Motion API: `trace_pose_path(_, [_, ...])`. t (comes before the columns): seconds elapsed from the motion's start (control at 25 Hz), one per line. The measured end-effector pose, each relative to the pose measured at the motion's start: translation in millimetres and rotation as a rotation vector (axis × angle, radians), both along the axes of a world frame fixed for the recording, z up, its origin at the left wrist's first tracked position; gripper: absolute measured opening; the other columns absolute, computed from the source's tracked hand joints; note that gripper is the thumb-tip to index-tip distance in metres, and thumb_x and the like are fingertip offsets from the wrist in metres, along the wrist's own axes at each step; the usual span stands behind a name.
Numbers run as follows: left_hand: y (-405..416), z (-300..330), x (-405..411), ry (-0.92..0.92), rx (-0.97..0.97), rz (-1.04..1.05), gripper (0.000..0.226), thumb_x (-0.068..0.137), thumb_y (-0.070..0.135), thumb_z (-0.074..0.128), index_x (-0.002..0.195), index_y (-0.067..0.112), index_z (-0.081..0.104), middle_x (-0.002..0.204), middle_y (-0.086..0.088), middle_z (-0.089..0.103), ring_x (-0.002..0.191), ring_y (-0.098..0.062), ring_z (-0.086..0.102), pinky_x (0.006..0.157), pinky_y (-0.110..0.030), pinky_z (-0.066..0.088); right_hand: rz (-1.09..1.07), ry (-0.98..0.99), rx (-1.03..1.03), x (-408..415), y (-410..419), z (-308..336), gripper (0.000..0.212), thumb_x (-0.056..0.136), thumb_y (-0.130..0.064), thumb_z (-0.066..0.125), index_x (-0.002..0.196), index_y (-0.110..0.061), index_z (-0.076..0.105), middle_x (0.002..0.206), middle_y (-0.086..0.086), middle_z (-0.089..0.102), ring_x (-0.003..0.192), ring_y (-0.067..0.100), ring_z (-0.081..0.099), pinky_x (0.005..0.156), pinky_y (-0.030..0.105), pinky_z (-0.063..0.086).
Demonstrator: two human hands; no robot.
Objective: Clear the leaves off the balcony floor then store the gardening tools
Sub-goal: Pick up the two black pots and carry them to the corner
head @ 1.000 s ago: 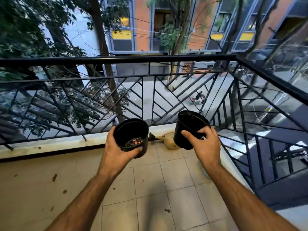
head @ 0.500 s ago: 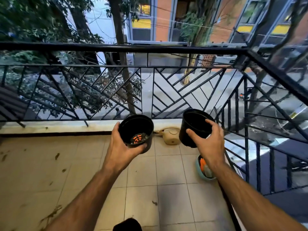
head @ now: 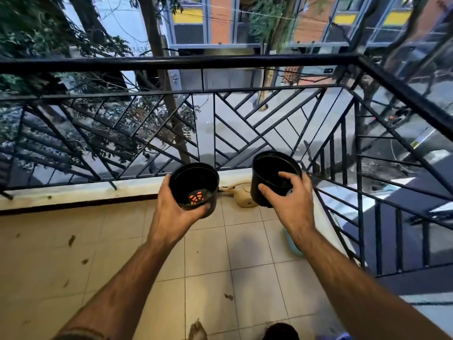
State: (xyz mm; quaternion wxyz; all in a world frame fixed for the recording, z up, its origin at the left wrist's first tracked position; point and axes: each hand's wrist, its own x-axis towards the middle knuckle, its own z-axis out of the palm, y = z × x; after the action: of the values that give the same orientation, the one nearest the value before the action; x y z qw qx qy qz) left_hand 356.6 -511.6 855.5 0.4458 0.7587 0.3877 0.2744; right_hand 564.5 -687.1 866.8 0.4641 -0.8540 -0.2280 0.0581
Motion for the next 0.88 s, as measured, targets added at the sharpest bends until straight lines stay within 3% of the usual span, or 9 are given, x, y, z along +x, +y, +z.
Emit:
trace_pose_path(0.12, [-4, -3, 18, -0.003, 0.002, -0.008, 0.104, 0.057, 0.037, 0.096, 0.14, 0.041, 0.033, 0.128, 0.022, 0.05, 0.119, 0.008, 0.048, 0.094, -0.006, 0.036, 0.028, 0.015, 0.004, 18, 2, -7, 0.051, 0.075, -0.052, 0.084, 0.119, -0.036, 0.062, 0.153, -0.004, 0.036, 0.142, 0.015, 0.037, 0.106, 0.026, 0.035])
trace_pose_path(0.24, [-15, -7, 42, 0.018, -0.028, 0.004, 0.105, 0.057, 0.037, 0.096, 0.142, 0.037, 0.034, 0.13, 0.018, 0.05, 0.121, 0.002, 0.048, 0.097, -0.014, 0.042, 0.07, 0.018, 0.016, 47, 0, -17, 0.049, 0.075, -0.051, 0.084, 0.116, -0.036, 0.061, 0.154, -0.003, 0.036, 0.14, 0.018, 0.041, 0.103, 0.027, 0.039])
trace_pose_path(0.44, [-23, -28, 101, 0.058, -0.076, 0.072, 0.103, 0.064, 0.024, 0.095, 0.135, 0.042, 0.023, 0.114, 0.036, 0.038, 0.104, 0.017, 0.047, 0.077, 0.002, 0.034, 0.127, 0.048, -0.033, 108, 2, -45, 0.055, 0.075, -0.049, 0.085, 0.122, -0.032, 0.061, 0.157, -0.003, 0.033, 0.141, 0.022, 0.041, 0.097, 0.023, 0.034])
trace_pose_path(0.52, [-17, -45, 121, 0.06, -0.103, 0.083, 0.109, 0.063, 0.025, 0.095, 0.147, 0.036, 0.026, 0.122, 0.027, 0.045, 0.11, 0.01, 0.047, 0.086, -0.001, 0.033, 0.142, 0.047, -0.101, 129, 10, -62, 0.057, 0.076, -0.053, 0.083, 0.123, -0.033, 0.059, 0.16, -0.004, 0.029, 0.142, 0.023, 0.04, 0.094, 0.025, 0.036])
trace_pose_path(0.6, [-4, -77, 144, 0.074, -0.132, 0.097, 0.122, 0.061, 0.03, 0.096, 0.156, 0.028, 0.02, 0.137, 0.012, 0.048, 0.125, -0.003, 0.044, 0.102, -0.016, 0.035, 0.135, 0.027, -0.151, 150, 18, -91, 0.057, 0.076, -0.054, 0.082, 0.124, -0.033, 0.059, 0.162, -0.005, 0.028, 0.143, 0.022, 0.038, 0.092, 0.024, 0.034])
trace_pose_path(0.68, [8, -112, 160, 0.081, -0.144, 0.089, 0.128, 0.058, 0.033, 0.097, 0.158, 0.028, 0.017, 0.147, 0.004, 0.045, 0.131, -0.007, 0.043, 0.107, -0.025, 0.037, 0.127, -0.001, -0.146, 162, 28, -126, 0.056, 0.076, -0.052, 0.083, 0.123, -0.032, 0.06, 0.162, -0.005, 0.028, 0.144, 0.02, 0.036, 0.093, 0.02, 0.03])
trace_pose_path(0.76, [20, -155, 174, 0.072, -0.13, 0.072, 0.128, 0.054, 0.039, 0.097, 0.156, 0.033, 0.019, 0.146, 0.007, 0.045, 0.129, -0.006, 0.044, 0.107, -0.025, 0.038, 0.104, -0.003, -0.137, 172, 38, -169, 0.058, 0.075, -0.052, 0.084, 0.124, -0.032, 0.059, 0.161, -0.005, 0.029, 0.144, 0.019, 0.036, 0.096, 0.019, 0.029])
trace_pose_path(0.88, [35, -220, 183, 0.056, -0.097, 0.069, 0.131, 0.044, 0.064, 0.09, 0.152, 0.044, 0.018, 0.146, 0.011, 0.045, 0.131, -0.008, 0.047, 0.111, -0.032, 0.041, 0.095, -0.007, -0.151, 175, 54, -239, 0.066, 0.073, -0.056, 0.082, 0.13, -0.033, 0.056, 0.16, -0.004, 0.031, 0.143, 0.02, 0.036, 0.101, 0.028, 0.037])
